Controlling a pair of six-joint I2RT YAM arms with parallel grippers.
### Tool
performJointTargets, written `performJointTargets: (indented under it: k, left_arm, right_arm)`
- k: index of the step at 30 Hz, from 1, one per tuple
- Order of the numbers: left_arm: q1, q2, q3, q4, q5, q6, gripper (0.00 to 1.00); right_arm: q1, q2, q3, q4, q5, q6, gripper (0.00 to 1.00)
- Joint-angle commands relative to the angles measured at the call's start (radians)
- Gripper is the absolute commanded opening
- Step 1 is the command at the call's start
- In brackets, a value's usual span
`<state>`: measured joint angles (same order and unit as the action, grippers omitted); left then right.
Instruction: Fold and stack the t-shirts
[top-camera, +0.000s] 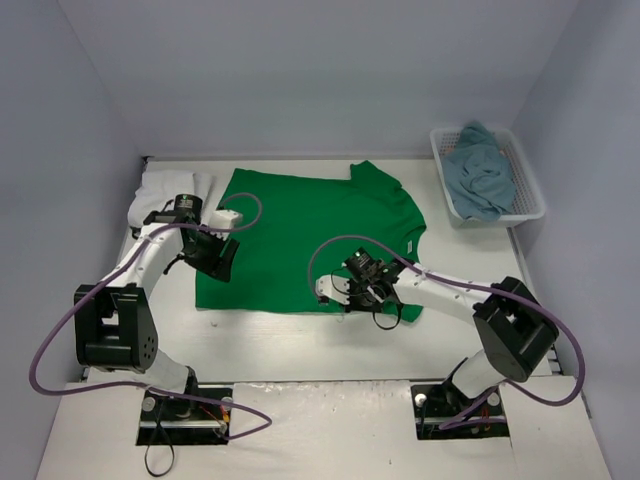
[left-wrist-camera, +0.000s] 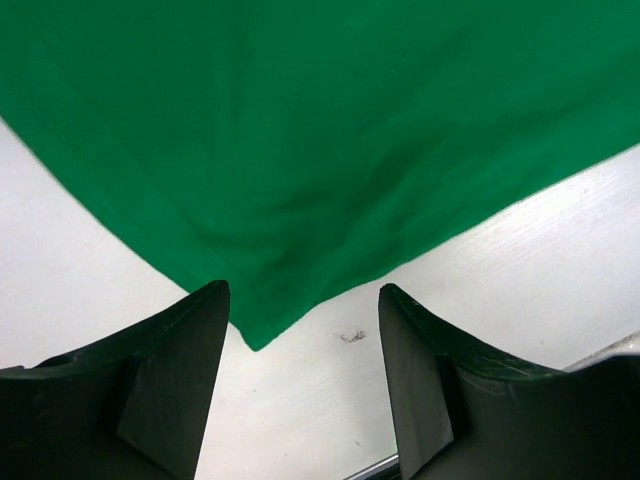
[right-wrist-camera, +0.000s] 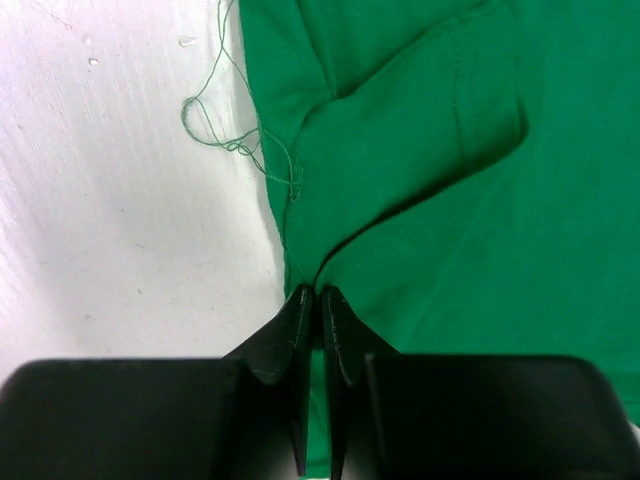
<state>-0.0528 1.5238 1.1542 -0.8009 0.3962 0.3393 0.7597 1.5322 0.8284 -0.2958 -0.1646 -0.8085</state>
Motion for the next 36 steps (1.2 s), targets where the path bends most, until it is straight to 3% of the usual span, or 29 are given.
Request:
performJointTargets:
  k: [1, 12, 17, 20, 26, 28, 30, 33, 36]
  left_arm:
    - [-0.024, -0.057, -0.054, 0.015, 0.046, 0.078, 0.56]
    - [-0.148, -0.139, -0.214, 0.146, -0.049, 0.145, 0.56]
    - [-0.171, -0.119, -0.223, 0.16, -0.063, 0.132, 0.56]
    - [-0.171, -0.122, -0.231, 0.16, -0.065, 0.133, 0.56]
    - [-0.173, -0.132, -0.237, 0.152, -0.068, 0.127, 0.56]
    - [-0.173, -0.134, -0.235, 0.149, -0.066, 0.125, 0.56]
    - [-0.173, -0.134, -0.234, 0.147, -0.066, 0.124, 0.56]
    - [-0.173, -0.137, -0.231, 0.14, -0.062, 0.119, 0.56]
    - [-0.173, -0.143, -0.24, 0.14, -0.059, 0.122, 0.56]
  right_arm:
    - [-0.02, -0.084, 0.018, -0.014, 0.02, 0.008, 0.0]
    - [-0.06, -0.162, 0.038, -0.085, -0.003, 0.014, 0.0]
    - [-0.06, -0.124, 0.025, -0.092, -0.021, 0.019, 0.09]
    - [-0.06, -0.112, 0.021, -0.092, -0.027, 0.017, 0.1]
    - [-0.059, -0.092, 0.021, -0.098, -0.045, 0.014, 0.26]
    - [-0.059, -0.086, 0.017, -0.098, -0.049, 0.014, 0.27]
    - [-0.059, -0.084, 0.015, -0.098, -0.05, 0.012, 0.21]
    - [-0.059, -0.09, 0.011, -0.098, -0.047, 0.011, 0.0]
    - [-0.057, -0.102, 0.009, -0.098, -0.042, 0.009, 0.0]
